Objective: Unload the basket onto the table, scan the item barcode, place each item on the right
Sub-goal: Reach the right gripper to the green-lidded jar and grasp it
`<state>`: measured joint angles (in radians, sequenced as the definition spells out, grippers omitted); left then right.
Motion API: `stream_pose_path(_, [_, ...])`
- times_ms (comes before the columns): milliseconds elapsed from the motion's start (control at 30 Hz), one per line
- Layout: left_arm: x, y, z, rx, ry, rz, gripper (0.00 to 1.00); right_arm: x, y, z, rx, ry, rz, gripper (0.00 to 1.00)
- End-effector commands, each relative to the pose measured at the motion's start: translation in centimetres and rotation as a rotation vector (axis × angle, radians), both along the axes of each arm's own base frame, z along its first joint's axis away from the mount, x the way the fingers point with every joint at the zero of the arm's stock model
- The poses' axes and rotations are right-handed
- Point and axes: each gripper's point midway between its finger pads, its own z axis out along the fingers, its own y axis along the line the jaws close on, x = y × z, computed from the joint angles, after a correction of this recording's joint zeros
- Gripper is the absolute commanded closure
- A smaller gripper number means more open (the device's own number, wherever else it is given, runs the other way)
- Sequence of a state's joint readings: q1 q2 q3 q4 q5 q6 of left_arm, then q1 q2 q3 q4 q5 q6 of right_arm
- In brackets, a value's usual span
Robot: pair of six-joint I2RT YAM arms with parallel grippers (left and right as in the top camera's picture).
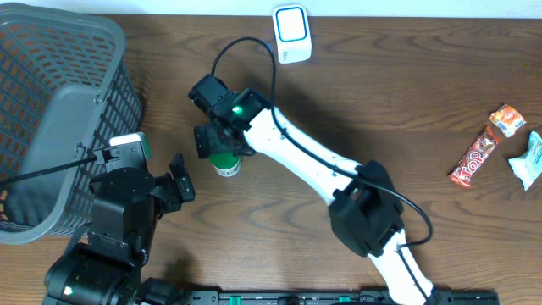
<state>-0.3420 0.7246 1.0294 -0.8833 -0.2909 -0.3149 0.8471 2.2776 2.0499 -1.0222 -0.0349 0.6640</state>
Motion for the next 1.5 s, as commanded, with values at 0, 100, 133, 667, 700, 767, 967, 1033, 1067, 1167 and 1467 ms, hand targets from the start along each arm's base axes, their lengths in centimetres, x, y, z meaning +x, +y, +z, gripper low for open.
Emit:
stream_pose_path(0, [0.0, 0.3, 0.7, -0.004, -0.018, 0.015, 0.02, -0.4, 0.6, -1.2, 0.003, 0.031, -0.065, 0.01])
stream_pose_path(100, [0.0, 0.3, 0.7, -0.003, -0.018, 0.015, 0.02, -0.8, 0.6, -2.5, -0.013, 0.060, -0.098, 0.01])
stream_pose_path(133, [0.0, 0.3, 0.7, -0.003, -0.018, 0.015, 0.02, -1.0, 0.5, -2.8, -0.020, 0.072, -0.114, 0.01])
stream_pose_path(667, [0.0, 0.3, 0.7, -0.003, -0.018, 0.015, 0.02, -1.1, 0.6, -4.8, -0.013, 0.134, -0.326, 0.06])
stream_pose_path(700, [0.0, 0.3, 0.7, -0.004, -0.018, 0.015, 0.02, -1.1, 0.7, -4.8, -0.009, 0.133, -0.330, 0.06])
stream_pose_path(767, [0.0, 0.3, 0.7, -0.004, -0.018, 0.015, 0.02, -1.1, 0.8, -4.9, -0.009, 0.133, -0.335, 0.07])
stream_pose_path(967, [0.0, 0.3, 0.7, -0.004, -0.018, 0.015, 0.02, -2.1, 0.7, -8.4, -0.037, 0.228, -0.337, 0.06])
stream_pose_path(1033, [0.0, 0.3, 0.7, -0.004, -0.018, 0.015, 0.02, -2.4, 0.6, -9.4, -0.036, 0.269, -0.339, 0.08])
stream_pose_path(1067, [0.0, 0.3, 0.7, -0.003, -0.019, 0.015, 0.02, -2.4, 0.5, -9.6, -0.038, 0.278, -0.341, 0.09])
stream_pose_path(1167, [0.0, 0.3, 0.7, -0.003, -0.018, 0.015, 0.02, -2.3, -0.1, -9.8, -0.051, 0.290, -0.354, 0.23])
stream_pose_path(1467, [0.0, 0.3, 0.7, -0.004, -0.018, 0.015, 0.02, -2.5, -0.9, -9.5, -0.072, 0.318, -0.363, 0.55])
